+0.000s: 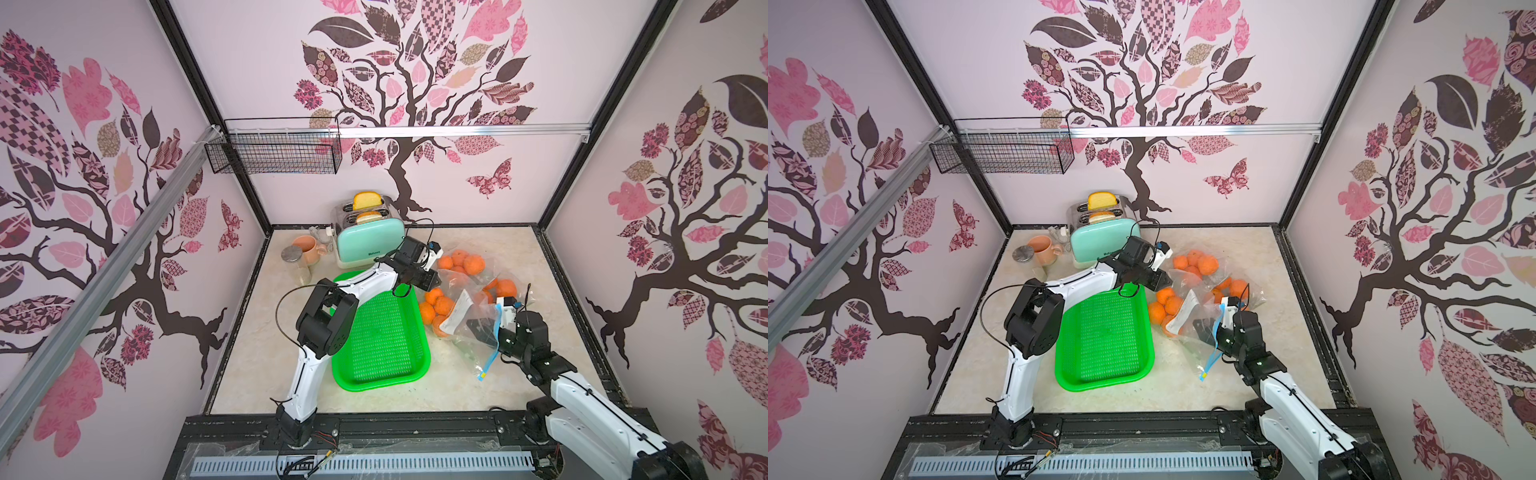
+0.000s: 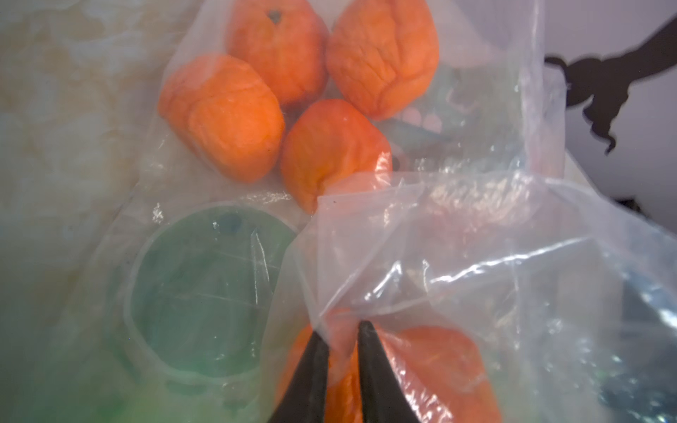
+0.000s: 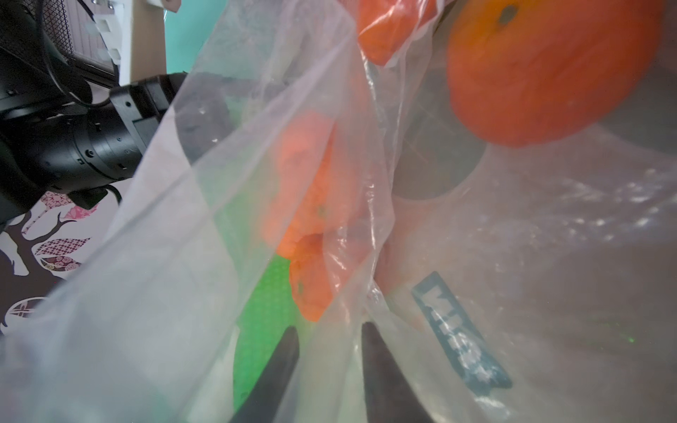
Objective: Open the zip-top bag and take out the orange
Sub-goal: Adjust the zipper food storage bag at the center of the board.
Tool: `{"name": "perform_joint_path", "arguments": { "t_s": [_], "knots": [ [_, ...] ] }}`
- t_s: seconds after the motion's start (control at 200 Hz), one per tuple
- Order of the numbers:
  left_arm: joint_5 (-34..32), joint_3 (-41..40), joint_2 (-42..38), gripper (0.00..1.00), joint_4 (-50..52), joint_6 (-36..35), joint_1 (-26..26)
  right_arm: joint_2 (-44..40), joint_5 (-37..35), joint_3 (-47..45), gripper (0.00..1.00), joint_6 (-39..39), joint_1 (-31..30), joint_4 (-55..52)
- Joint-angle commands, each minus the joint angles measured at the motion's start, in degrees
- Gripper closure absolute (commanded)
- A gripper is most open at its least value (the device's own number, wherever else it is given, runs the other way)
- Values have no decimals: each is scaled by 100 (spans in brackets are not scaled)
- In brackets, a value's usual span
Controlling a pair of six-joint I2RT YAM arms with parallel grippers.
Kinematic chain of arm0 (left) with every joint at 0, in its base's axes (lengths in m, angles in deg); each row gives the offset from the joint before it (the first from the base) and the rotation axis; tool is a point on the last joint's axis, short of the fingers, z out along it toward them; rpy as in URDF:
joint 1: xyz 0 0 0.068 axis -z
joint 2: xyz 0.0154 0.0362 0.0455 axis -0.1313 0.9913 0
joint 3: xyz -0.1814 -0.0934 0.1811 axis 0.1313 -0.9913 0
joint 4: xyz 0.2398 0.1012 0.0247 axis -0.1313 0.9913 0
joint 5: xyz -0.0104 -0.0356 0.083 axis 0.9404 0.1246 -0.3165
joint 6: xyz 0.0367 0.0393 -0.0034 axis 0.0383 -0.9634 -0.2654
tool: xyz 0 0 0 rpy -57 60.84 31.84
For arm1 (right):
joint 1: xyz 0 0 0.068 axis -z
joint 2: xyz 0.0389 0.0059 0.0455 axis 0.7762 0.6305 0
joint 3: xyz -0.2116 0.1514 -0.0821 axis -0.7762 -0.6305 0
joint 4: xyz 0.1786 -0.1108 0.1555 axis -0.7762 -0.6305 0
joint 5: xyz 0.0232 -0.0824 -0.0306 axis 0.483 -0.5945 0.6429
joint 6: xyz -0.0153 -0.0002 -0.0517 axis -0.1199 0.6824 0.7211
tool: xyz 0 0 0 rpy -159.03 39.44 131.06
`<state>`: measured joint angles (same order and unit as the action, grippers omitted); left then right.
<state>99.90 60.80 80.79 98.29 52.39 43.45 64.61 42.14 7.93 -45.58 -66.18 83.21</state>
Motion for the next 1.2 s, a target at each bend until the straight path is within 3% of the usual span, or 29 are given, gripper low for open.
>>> {"name": "perform_joint_path", "arguments": {
  "t_s": [0.0, 0.35, 0.595, 0.805, 0.935, 1.195],
  "knots": [
    [324, 177, 95, 100, -74, 116, -16, -27, 14, -118, 68, -8, -20, 136],
    [172, -194, -756, 100, -112, 139, 165, -172, -208, -328, 70, -32, -20, 159],
    [-566, -139, -1402, 100, 660, -118, 464, -24, -289, -599, 71, -303, -20, 609],
    [-808, -196, -1713, 100, 852, -246, 629, 96, -336, -814, 70, -367, -20, 1104],
    [-662, -231, -1987, 100, 852, -79, 661, -49, -643, -915, 64, -256, -20, 983],
    [-577, -412, -2537, 100, 744, -22, 717, -103, -1204, -894, 64, -396, -20, 408]
  ]
}}
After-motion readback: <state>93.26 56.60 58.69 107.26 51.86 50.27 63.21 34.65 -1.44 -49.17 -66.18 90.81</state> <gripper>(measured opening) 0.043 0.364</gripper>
